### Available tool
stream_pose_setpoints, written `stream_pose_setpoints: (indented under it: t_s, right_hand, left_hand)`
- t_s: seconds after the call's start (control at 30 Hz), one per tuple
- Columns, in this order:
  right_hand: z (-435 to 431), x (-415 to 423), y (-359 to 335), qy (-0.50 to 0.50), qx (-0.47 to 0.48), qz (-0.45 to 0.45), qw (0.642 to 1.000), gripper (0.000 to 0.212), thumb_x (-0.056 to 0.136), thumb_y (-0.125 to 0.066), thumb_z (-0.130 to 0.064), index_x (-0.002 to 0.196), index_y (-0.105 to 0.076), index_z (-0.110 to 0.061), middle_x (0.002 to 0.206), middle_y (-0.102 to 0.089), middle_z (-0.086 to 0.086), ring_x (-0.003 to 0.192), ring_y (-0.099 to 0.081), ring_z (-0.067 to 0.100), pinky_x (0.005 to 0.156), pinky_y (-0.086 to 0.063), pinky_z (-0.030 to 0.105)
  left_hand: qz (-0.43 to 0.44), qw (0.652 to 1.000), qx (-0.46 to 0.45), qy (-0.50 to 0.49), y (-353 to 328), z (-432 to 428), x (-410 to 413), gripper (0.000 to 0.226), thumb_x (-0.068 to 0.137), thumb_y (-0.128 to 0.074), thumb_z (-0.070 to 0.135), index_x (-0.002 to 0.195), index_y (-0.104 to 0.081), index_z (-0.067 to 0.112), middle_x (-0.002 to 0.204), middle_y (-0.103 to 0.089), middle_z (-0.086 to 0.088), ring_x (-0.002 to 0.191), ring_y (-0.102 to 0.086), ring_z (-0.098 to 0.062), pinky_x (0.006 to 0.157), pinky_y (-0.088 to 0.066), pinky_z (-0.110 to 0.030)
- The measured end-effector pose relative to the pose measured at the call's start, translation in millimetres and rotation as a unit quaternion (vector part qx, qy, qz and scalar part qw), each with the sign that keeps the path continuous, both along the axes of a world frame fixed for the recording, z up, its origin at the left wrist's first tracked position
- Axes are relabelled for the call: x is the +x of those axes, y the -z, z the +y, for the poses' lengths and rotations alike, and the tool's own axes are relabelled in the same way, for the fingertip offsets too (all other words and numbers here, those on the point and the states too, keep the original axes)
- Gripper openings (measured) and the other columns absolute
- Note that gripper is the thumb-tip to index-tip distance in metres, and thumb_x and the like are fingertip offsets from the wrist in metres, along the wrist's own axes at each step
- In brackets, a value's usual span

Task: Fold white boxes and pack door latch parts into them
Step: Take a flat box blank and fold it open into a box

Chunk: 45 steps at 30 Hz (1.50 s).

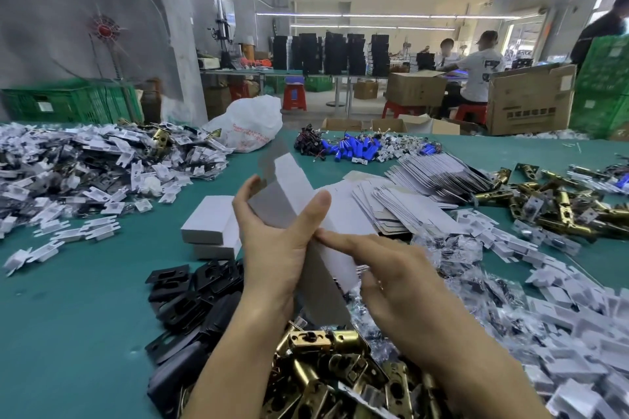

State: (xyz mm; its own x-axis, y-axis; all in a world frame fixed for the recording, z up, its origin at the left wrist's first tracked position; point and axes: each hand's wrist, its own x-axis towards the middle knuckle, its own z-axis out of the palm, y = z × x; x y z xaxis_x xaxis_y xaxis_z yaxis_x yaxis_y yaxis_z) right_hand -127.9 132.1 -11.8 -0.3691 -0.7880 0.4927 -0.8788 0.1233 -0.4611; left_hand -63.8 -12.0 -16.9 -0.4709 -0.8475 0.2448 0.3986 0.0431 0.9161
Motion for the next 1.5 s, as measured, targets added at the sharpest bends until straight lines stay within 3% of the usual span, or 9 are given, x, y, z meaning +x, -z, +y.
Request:
stream_pose_setpoints:
  t_s: [0.13,0.23,0.33,0.57,0.73,0.87,1.07,1.3,1.5]
  right_hand:
    - [3.4,-3.5,0.1,-0.013,-0.033,-0.069,0.997,0.064,0.085,-0.053,-0.010,0.132,-0.045,-0.052,0.130,-0.049,-0.030,0.122,-0.047,-0.007,0.100,-0.047,0.028]
    - [-0.5,-0.1,-2.6,-0.035,-0.116,-0.118,0.986,0.064,0.085,-0.055,-0.029,0.141,-0.035,-0.054,0.133,-0.050,-0.028,0.123,-0.052,-0.001,0.095,-0.051,0.026]
    - [0.0,-3.8,-0.4,0.009,-0.147,-0.051,0.988,0.061,0.086,-0.062,-0.027,0.142,-0.044,-0.044,0.119,-0.055,-0.026,0.111,-0.059,0.003,0.091,-0.055,0.033]
    - [2.5,-12.3,0.6,0.028,-0.162,-0.145,0.976,0.020,0.084,-0.075,-0.007,0.097,-0.075,-0.022,0.092,-0.063,-0.013,0.089,-0.067,0.008,0.068,-0.059,0.039]
    - [5.0,-11.9,-4.4,0.035,-0.187,-0.167,0.967,0.017,0.092,-0.061,-0.035,0.101,-0.075,-0.030,0.096,-0.063,-0.014,0.096,-0.064,0.008,0.069,-0.057,0.043]
    - [5.8,-8.4,-10.7,0.011,-0.280,-0.214,0.936,0.022,0.093,-0.059,-0.034,0.114,-0.058,-0.040,0.102,-0.069,-0.011,0.095,-0.069,0.012,0.080,-0.057,0.034]
    - [6.4,-3.8,-14.7,0.014,-0.297,-0.275,0.914,0.019,0.081,-0.067,-0.029,0.090,-0.074,-0.015,0.086,-0.075,0.002,0.082,-0.071,0.019,0.074,-0.059,0.035]
    - [-0.4,-6.5,-6.7,0.032,-0.288,-0.302,0.908,0.013,0.080,-0.078,-0.011,0.088,-0.073,-0.020,0.087,-0.076,-0.003,0.085,-0.073,0.012,0.076,-0.058,0.027]
    - [1.4,-9.3,-7.5,0.043,-0.347,-0.342,0.872,0.013,0.071,-0.076,-0.027,0.078,-0.071,-0.018,0.080,-0.075,0.005,0.076,-0.073,0.017,0.071,-0.059,0.030]
  left_hand:
    - [-0.055,0.974,-0.202,-0.086,4.8,2.1,1.8,0.075,0.052,-0.086,0.059,0.112,-0.042,0.049,0.102,-0.061,0.034,0.088,-0.063,0.007,0.067,-0.048,-0.008]
    - [-0.102,0.949,-0.286,-0.087,9.4,12.8,-2.2,0.070,0.056,-0.088,0.056,0.104,-0.038,0.051,0.101,-0.061,0.015,0.084,-0.062,-0.003,0.062,-0.049,-0.015]
    - [-0.120,0.936,-0.319,-0.087,12.0,19.9,-3.8,0.066,0.062,-0.089,0.050,0.099,-0.035,0.048,0.098,-0.060,0.011,0.077,-0.061,-0.004,0.056,-0.049,-0.020]
    - [-0.175,0.867,-0.455,-0.098,8.8,28.0,-2.1,0.070,0.070,-0.087,0.033,0.115,-0.035,0.038,0.108,-0.050,0.008,0.086,-0.057,-0.022,0.056,-0.051,-0.040]
    - [-0.199,0.864,-0.459,-0.058,5.5,26.0,1.3,0.054,0.068,-0.076,0.040,0.102,-0.034,0.037,0.098,-0.046,0.012,0.077,-0.051,-0.016,0.053,-0.043,-0.032]
    - [-0.225,0.849,-0.476,-0.038,7.0,22.8,2.9,0.062,0.069,-0.078,0.039,0.112,-0.033,0.041,0.105,-0.050,0.014,0.082,-0.055,-0.016,0.057,-0.045,-0.032]
    - [-0.243,0.840,-0.485,-0.029,7.9,26.5,-0.7,0.086,0.065,-0.071,0.038,0.121,-0.007,0.043,0.102,-0.056,0.006,0.076,-0.060,-0.031,0.059,-0.038,-0.032]
    - [-0.268,0.833,-0.481,-0.053,-1.2,24.7,3.3,0.078,0.056,-0.069,0.048,0.123,-0.029,0.042,0.096,-0.061,0.012,0.081,-0.063,-0.023,0.061,-0.044,-0.034]
    - [-0.266,0.804,-0.524,-0.096,-6.7,25.4,6.4,0.077,0.053,-0.070,0.054,0.123,-0.044,0.038,0.094,-0.065,0.014,0.078,-0.063,-0.016,0.057,-0.049,-0.031]
